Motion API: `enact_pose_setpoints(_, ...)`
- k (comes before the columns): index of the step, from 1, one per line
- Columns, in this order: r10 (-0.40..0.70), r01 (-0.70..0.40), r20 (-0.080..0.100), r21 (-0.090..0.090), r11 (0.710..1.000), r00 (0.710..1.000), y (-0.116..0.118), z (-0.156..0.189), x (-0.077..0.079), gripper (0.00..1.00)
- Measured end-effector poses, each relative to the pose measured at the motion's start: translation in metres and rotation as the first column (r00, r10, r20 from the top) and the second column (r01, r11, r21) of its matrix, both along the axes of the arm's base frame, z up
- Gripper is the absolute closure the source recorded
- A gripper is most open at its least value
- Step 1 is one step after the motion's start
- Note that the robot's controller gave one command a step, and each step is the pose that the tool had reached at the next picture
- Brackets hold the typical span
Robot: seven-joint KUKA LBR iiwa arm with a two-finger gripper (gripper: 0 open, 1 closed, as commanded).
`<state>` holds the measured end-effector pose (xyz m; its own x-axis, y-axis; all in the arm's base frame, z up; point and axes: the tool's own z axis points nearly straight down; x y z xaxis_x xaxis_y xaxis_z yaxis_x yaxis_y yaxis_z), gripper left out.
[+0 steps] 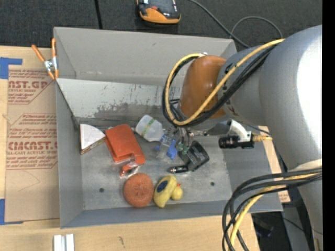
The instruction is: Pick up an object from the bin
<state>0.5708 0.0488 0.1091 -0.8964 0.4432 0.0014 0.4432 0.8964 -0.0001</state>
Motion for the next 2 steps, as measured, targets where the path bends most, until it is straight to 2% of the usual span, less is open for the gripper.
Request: enact_pose_setpoints(2,0.001,-0.001,0.002,0.001,1.0,1.0,0.0006,0.0213,0.0006,1.0)
